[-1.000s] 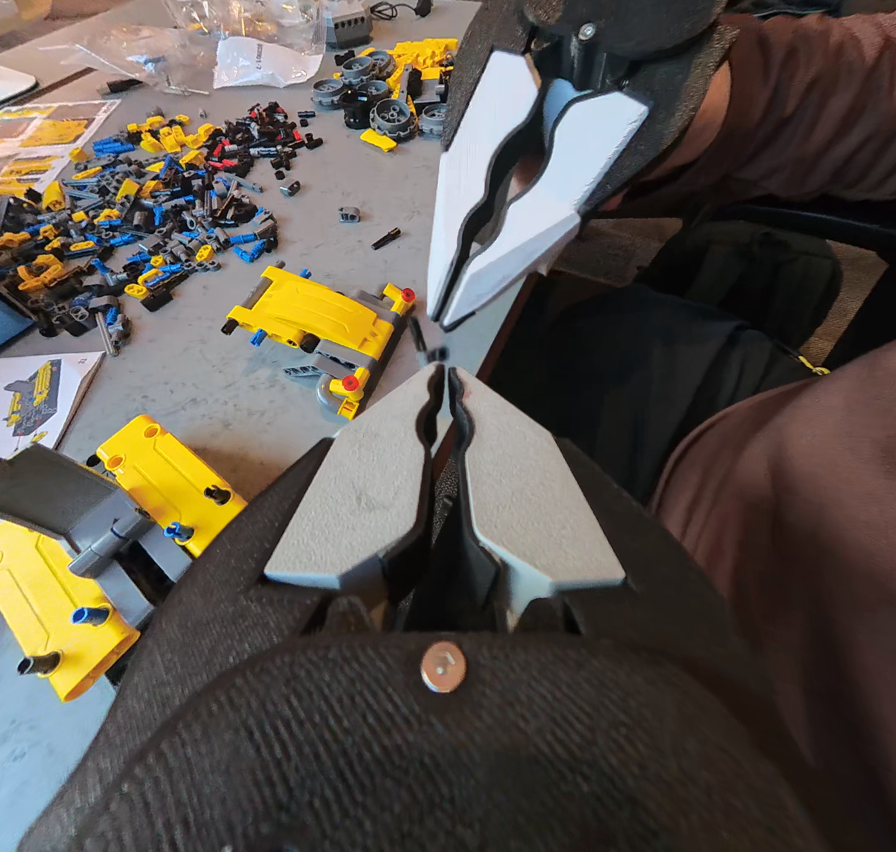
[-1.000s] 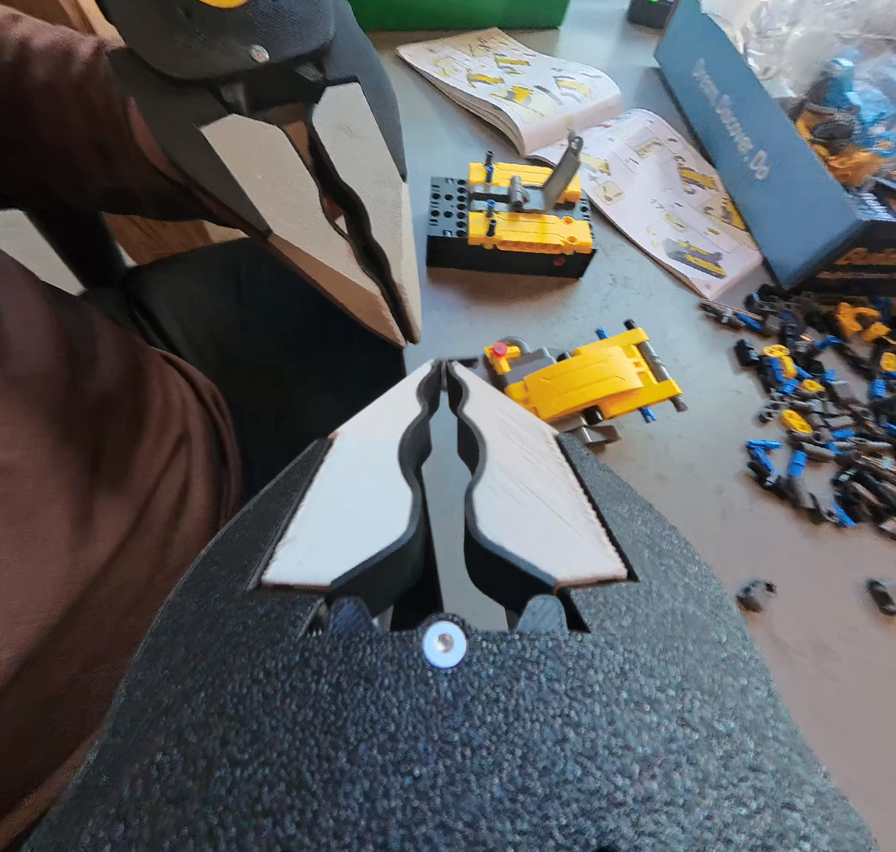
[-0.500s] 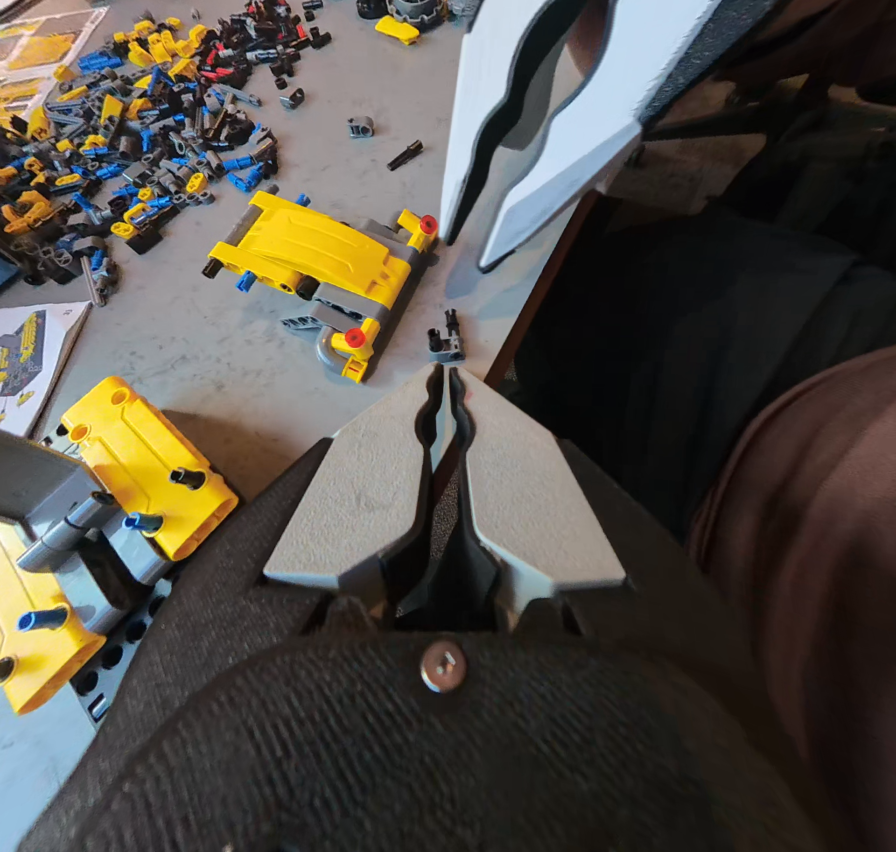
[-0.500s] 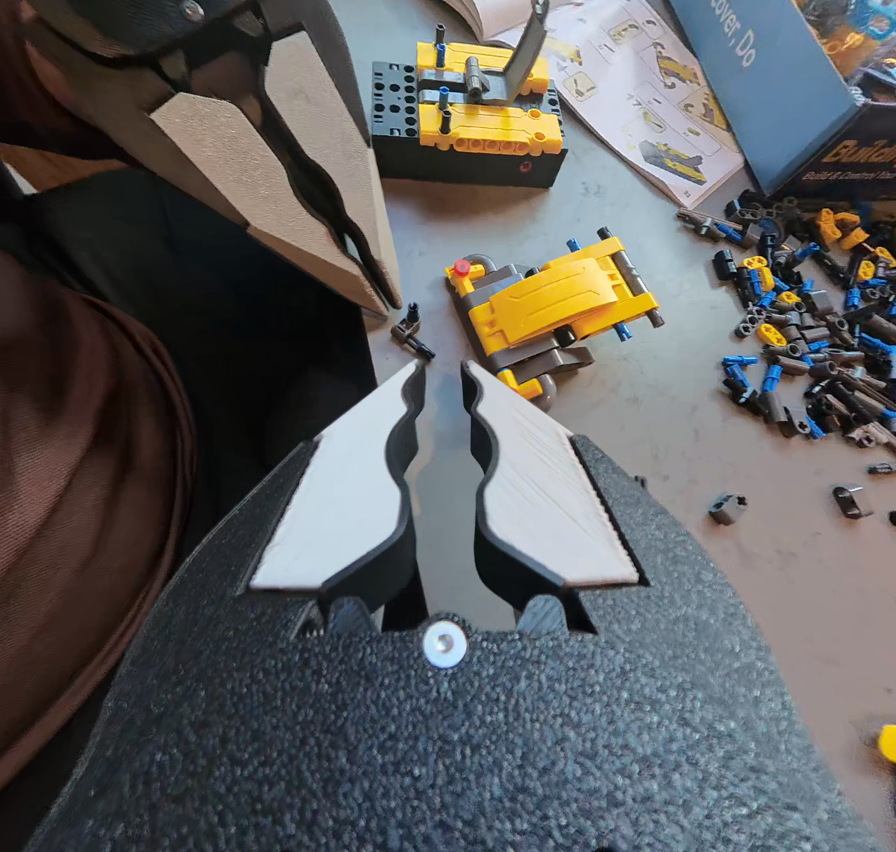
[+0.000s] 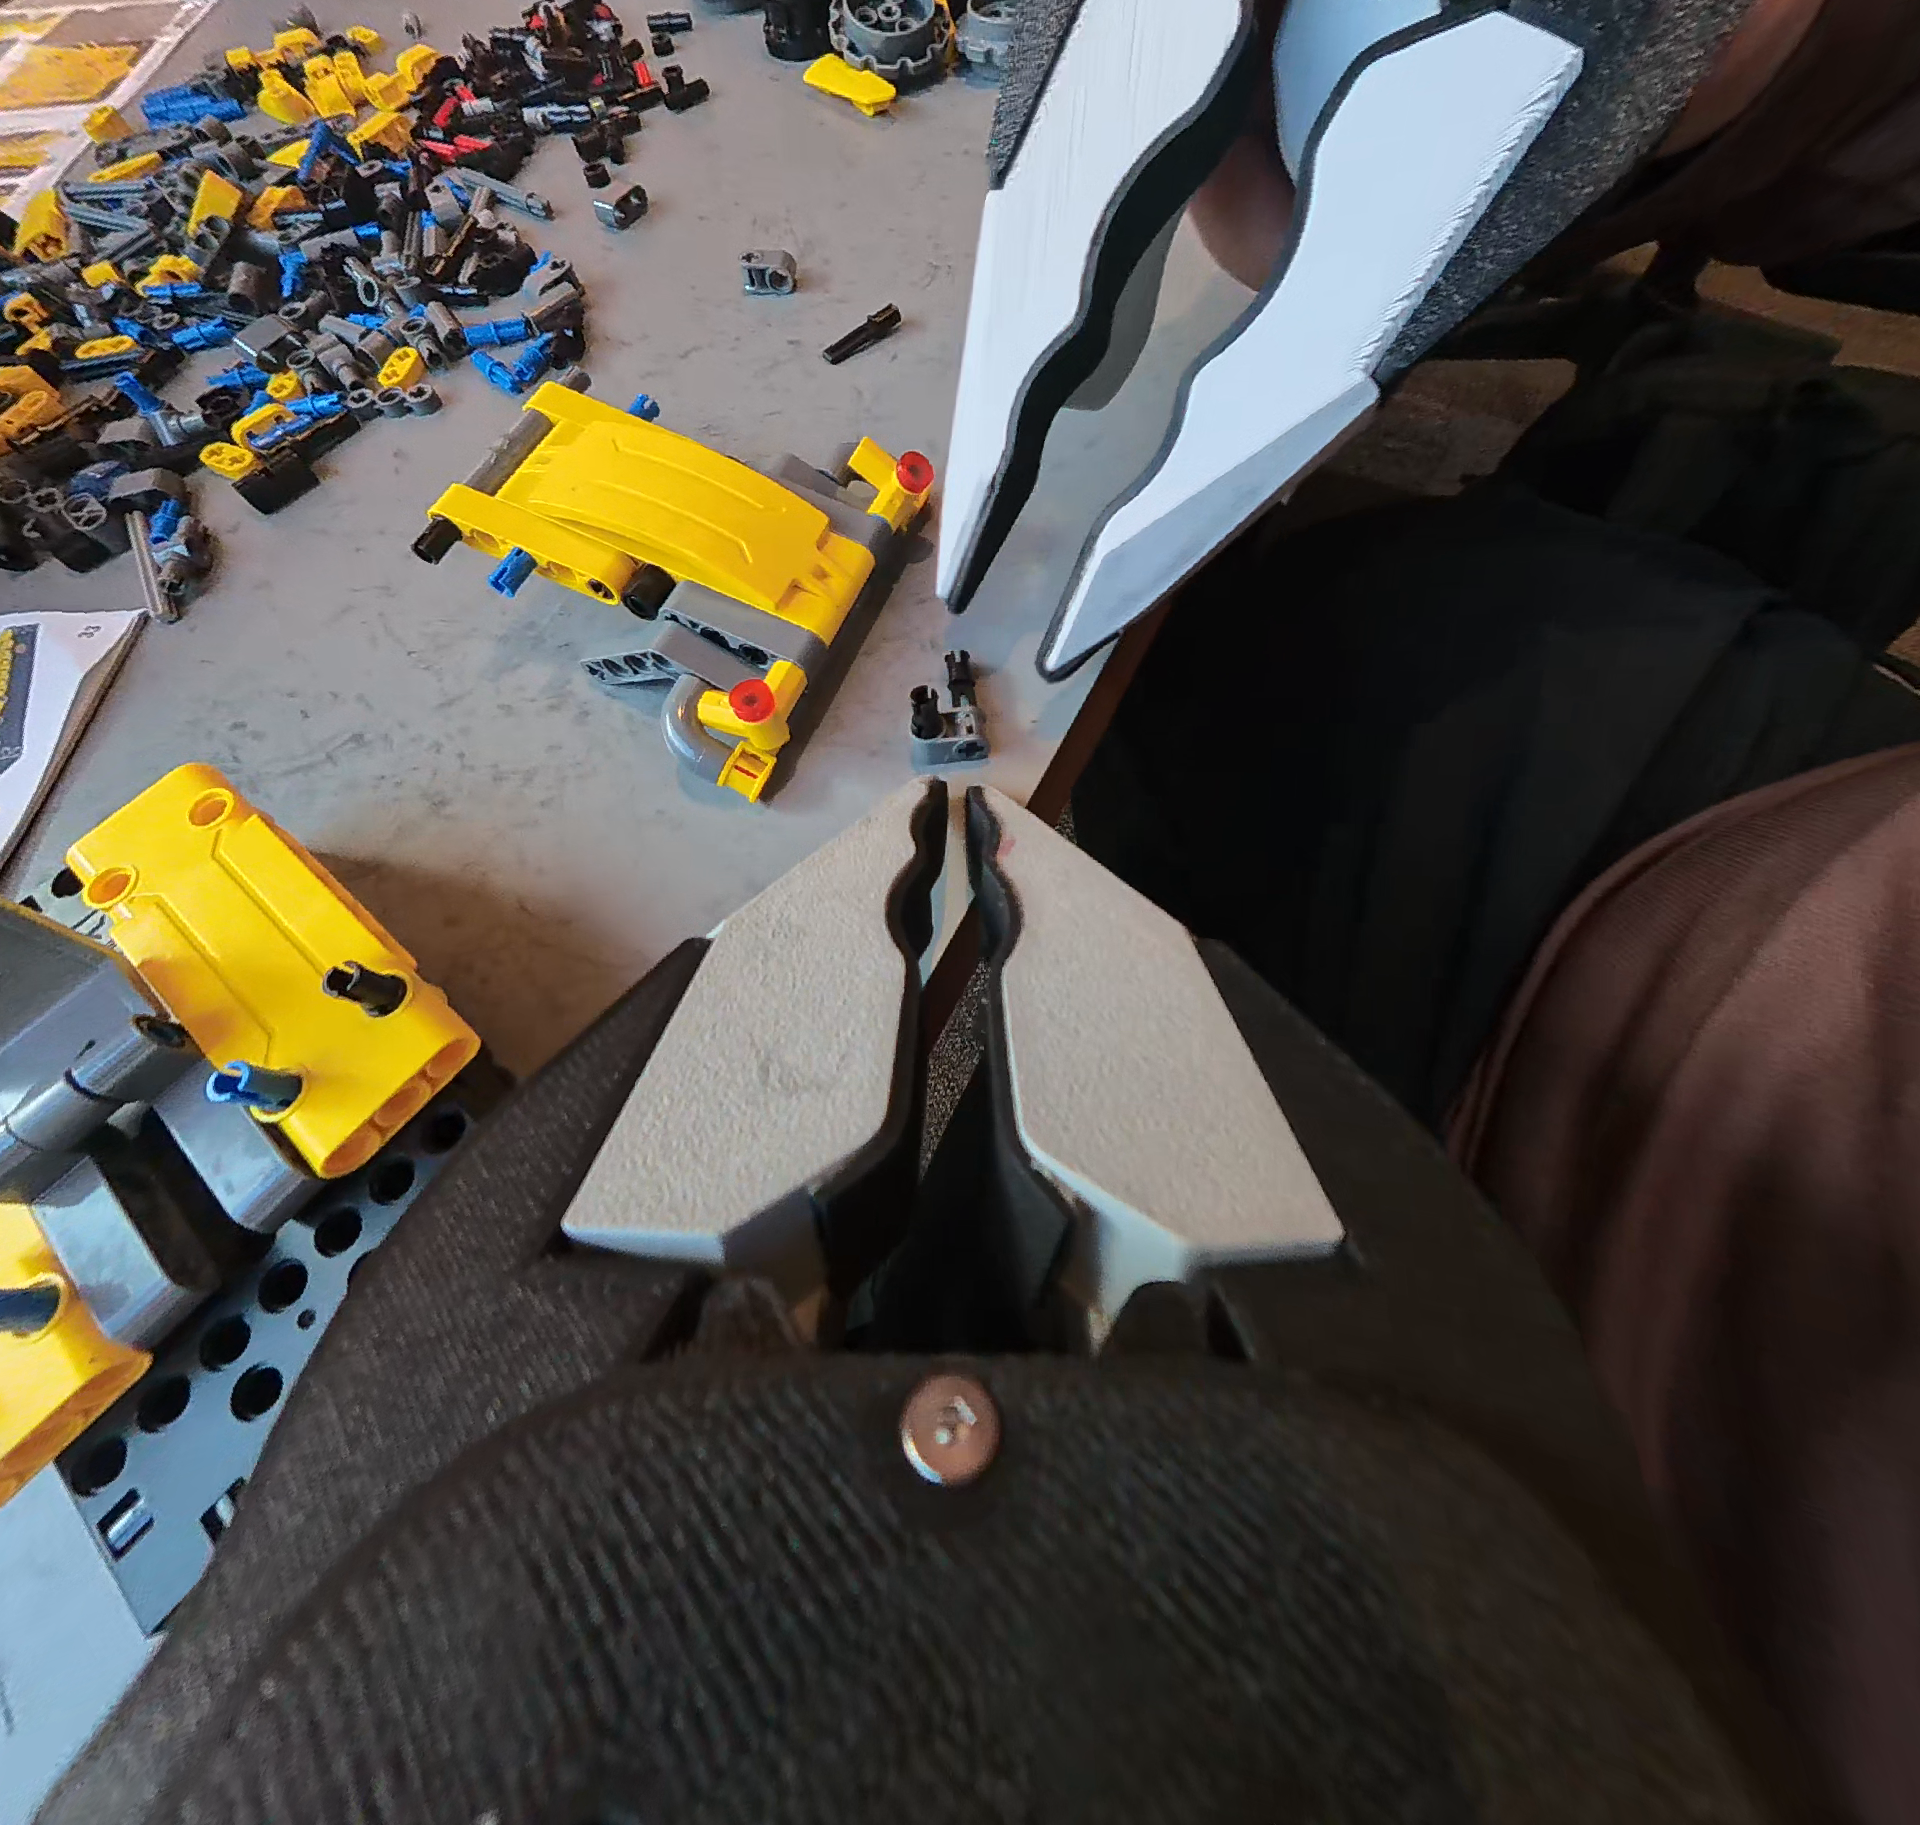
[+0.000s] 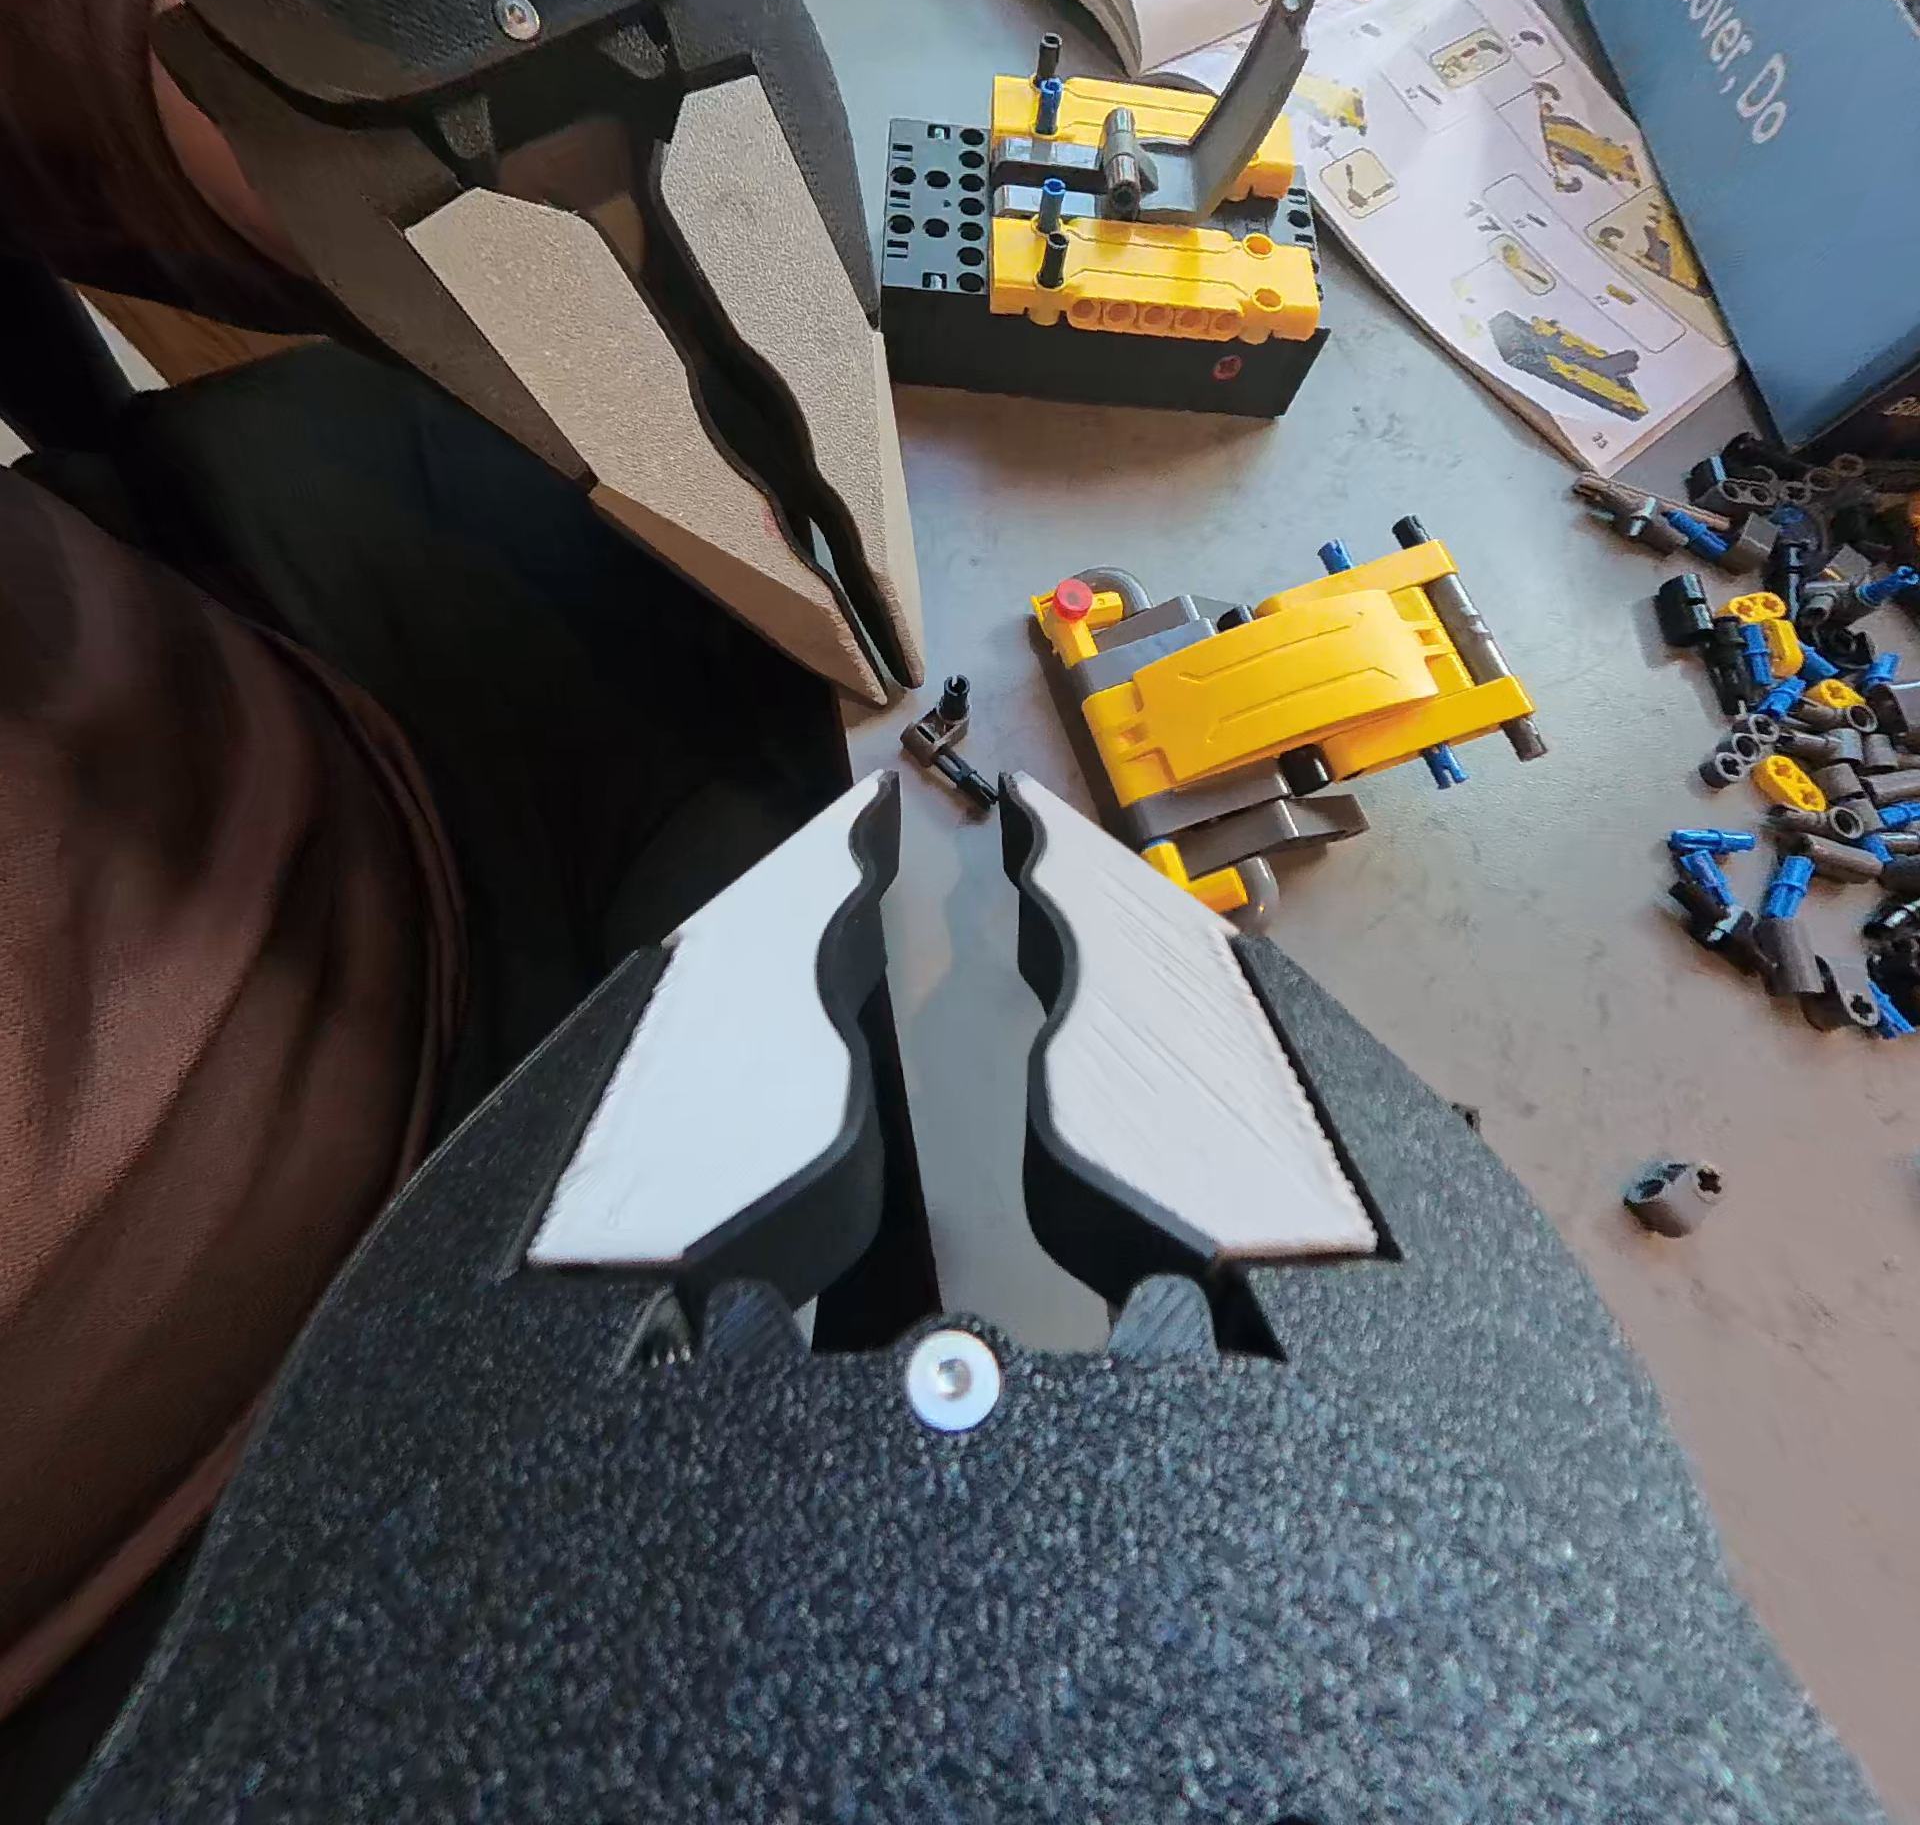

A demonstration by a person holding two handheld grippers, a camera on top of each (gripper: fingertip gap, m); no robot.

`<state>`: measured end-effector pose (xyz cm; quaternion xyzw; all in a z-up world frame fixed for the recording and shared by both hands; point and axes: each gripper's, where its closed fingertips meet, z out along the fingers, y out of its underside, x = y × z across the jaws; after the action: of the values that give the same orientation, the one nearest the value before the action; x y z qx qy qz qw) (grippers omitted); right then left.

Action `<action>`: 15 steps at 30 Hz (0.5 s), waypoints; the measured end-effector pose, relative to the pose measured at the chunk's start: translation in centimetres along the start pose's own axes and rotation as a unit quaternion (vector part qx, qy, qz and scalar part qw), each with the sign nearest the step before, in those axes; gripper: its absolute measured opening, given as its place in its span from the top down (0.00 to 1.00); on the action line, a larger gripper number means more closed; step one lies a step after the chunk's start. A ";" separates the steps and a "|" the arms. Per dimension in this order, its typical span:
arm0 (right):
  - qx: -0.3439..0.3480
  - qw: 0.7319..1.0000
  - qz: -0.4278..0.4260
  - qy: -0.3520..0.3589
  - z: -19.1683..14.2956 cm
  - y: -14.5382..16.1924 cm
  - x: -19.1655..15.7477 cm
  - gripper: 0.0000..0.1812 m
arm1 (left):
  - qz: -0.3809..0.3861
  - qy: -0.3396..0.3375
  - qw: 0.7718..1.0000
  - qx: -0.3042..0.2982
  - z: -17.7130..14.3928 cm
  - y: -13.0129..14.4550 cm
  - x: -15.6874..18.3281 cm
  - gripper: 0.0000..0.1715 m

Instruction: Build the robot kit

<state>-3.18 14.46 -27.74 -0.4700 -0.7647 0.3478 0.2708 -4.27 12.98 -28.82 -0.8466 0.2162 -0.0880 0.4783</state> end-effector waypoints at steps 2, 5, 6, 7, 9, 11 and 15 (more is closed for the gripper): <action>-0.003 1.000 0.002 -0.005 0.2 0.0 0.0 0.91 | -0.001 0.002 1.000 0.002 0.0 0.0 0.0 1.00; -0.010 1.000 0.005 -0.009 0.4 0.1 0.0 0.90 | -0.004 0.005 1.000 0.006 0.0 0.0 0.0 1.00; -0.012 1.000 0.006 -0.010 0.5 0.2 -0.1 0.90 | -0.006 0.005 1.000 0.006 0.0 0.0 0.0 1.00; -0.013 1.000 0.007 -0.011 0.5 0.2 0.0 0.90 | -0.006 0.005 1.000 0.006 0.0 0.0 0.0 1.00; -0.012 1.000 0.010 -0.013 0.5 0.2 0.0 0.90 | -0.006 0.006 1.000 0.007 0.0 0.0 0.0 1.00; -0.010 1.000 0.014 -0.014 0.5 0.1 0.0 0.90 | -0.006 0.006 1.000 0.007 0.0 0.0 0.0 1.00; -0.015 1.000 0.016 -0.016 0.6 0.3 0.0 0.90 | -0.010 0.007 1.000 0.007 0.0 0.0 0.0 1.00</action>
<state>-3.52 14.38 -28.33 -0.4805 -0.7664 0.3479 0.2462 -4.27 12.95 -28.81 -0.8446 0.2100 -0.1000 0.4822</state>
